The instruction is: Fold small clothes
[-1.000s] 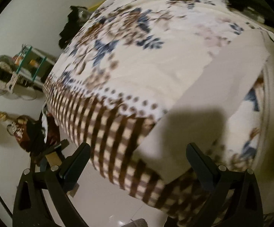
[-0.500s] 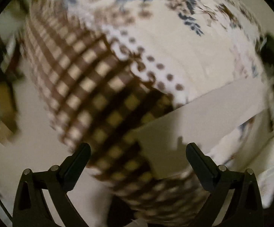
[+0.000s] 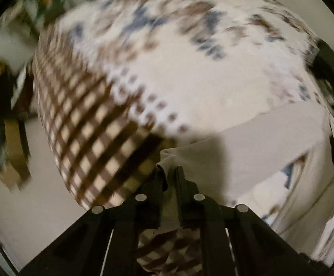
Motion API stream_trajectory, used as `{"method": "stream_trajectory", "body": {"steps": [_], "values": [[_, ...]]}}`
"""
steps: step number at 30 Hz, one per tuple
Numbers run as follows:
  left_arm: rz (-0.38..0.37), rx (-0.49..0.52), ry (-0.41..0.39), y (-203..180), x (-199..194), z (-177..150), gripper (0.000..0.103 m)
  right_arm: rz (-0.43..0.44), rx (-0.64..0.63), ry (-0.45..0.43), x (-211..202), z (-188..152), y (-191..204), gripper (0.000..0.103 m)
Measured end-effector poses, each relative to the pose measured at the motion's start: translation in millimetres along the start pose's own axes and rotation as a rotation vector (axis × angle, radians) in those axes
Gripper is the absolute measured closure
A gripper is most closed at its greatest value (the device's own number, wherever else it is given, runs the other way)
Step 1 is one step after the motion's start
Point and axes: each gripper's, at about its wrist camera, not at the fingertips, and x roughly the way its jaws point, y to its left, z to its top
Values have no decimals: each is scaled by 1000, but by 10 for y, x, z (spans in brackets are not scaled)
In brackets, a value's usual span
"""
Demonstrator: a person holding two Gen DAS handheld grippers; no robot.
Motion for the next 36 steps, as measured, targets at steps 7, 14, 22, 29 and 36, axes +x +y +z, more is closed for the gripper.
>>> {"method": "stream_trajectory", "body": {"steps": [7,14,22,29,36], "values": [[-86,447,-147,-1135,-819,-332,96,3,62,-28,-139,-77,-298,49],[-294,870,-186,-2223,-1104,-1283,100,-38,170,-71,-404,-195,-899,49],[-421,1156,-109,-2854,-1065,-2264,100,-99,302,-96,-589,-418,-1713,49],[-234,840,36,-2320,-742,-1701,94,145,130,-114,-785,-108,-1432,49],[93,557,28,-1417,60,-887,22,256,-40,-38,-287,577,-438,49]]}}
